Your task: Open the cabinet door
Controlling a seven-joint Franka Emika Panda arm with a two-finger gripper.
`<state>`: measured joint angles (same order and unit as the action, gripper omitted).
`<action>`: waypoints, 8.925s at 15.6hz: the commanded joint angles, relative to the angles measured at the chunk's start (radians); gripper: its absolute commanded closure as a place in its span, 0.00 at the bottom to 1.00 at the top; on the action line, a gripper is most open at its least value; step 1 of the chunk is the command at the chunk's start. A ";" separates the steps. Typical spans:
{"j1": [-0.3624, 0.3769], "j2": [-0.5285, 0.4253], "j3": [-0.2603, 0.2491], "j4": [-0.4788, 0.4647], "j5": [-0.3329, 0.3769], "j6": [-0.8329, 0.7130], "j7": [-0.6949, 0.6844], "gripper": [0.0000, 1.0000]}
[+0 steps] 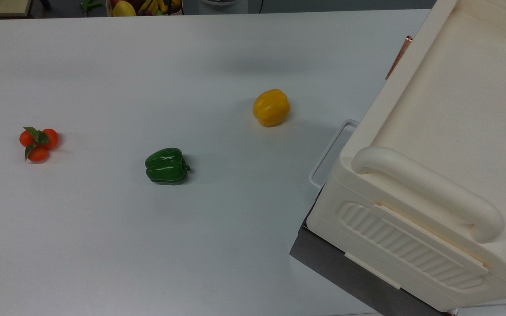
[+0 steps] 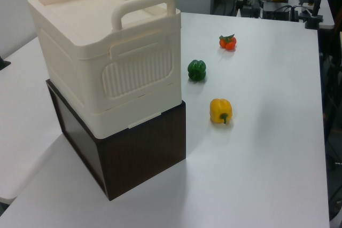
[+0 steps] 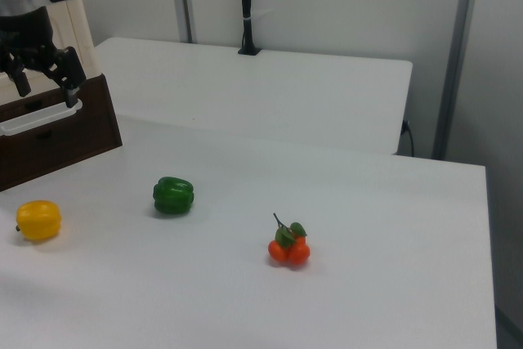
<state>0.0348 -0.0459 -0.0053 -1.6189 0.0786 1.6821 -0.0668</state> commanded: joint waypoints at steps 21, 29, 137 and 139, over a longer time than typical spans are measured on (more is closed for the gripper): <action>0.027 0.017 0.097 -0.003 0.127 0.017 -0.488 0.15; 0.027 0.054 0.266 0.011 0.161 0.204 -0.488 0.62; -0.061 -0.011 -0.119 -0.004 0.155 -0.011 -0.435 0.00; -0.046 -0.021 -0.124 0.017 0.155 -0.080 -0.351 0.00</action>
<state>-0.0472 -0.0310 -0.1053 -1.6070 0.2465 1.6998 -0.5139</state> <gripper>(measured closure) 0.000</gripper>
